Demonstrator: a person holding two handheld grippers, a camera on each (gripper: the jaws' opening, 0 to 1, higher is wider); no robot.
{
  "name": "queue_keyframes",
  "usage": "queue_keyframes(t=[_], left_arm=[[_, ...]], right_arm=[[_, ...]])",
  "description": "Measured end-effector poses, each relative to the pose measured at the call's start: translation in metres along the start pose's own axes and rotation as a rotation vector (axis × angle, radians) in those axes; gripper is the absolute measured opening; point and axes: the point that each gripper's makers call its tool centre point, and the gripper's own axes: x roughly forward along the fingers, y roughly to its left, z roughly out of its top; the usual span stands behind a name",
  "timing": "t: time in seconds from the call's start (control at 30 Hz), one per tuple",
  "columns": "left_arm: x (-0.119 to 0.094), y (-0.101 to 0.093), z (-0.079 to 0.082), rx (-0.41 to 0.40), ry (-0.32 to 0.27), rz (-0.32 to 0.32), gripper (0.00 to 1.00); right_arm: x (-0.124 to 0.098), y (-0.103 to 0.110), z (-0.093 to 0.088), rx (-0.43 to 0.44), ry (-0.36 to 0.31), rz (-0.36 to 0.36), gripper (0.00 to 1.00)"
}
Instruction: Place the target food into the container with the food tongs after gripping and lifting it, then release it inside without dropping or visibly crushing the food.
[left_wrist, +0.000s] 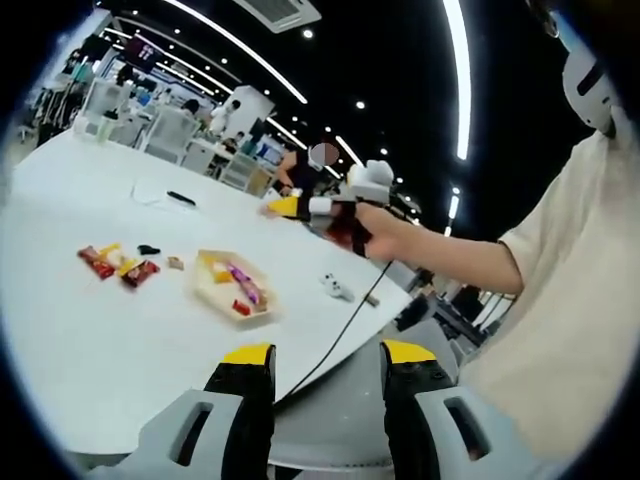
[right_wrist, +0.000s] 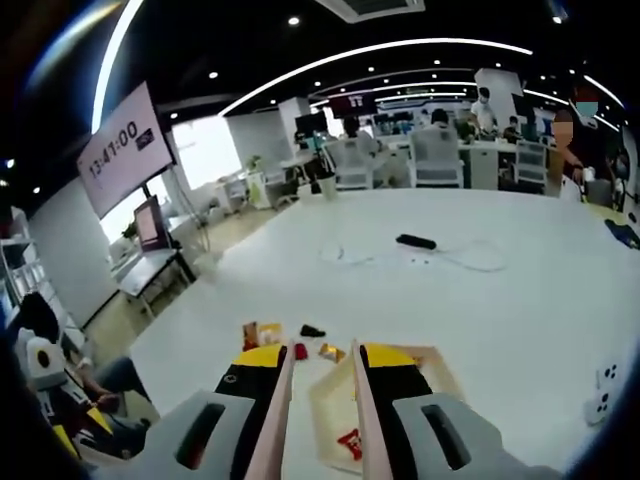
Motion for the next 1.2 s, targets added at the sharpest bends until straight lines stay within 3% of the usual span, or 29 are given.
queue_keyframes(t=[0.5, 0.6, 1.2], left_arm=[[-0.004, 0.002, 0.0, -0.007, 0.003, 0.01, 0.41], [-0.004, 0.004, 0.0, -0.009, 0.006, 0.015, 0.41], [0.011, 0.007, 0.006, 0.004, 0.052, -0.028, 0.41]], right_arm=[[0.009, 0.003, 0.002, 0.0, 0.006, 0.014, 0.29], [0.012, 0.004, 0.002, -0.059, 0.022, 0.009, 0.29], [0.019, 0.002, 0.0, -0.072, 0.041, 0.026, 0.29]])
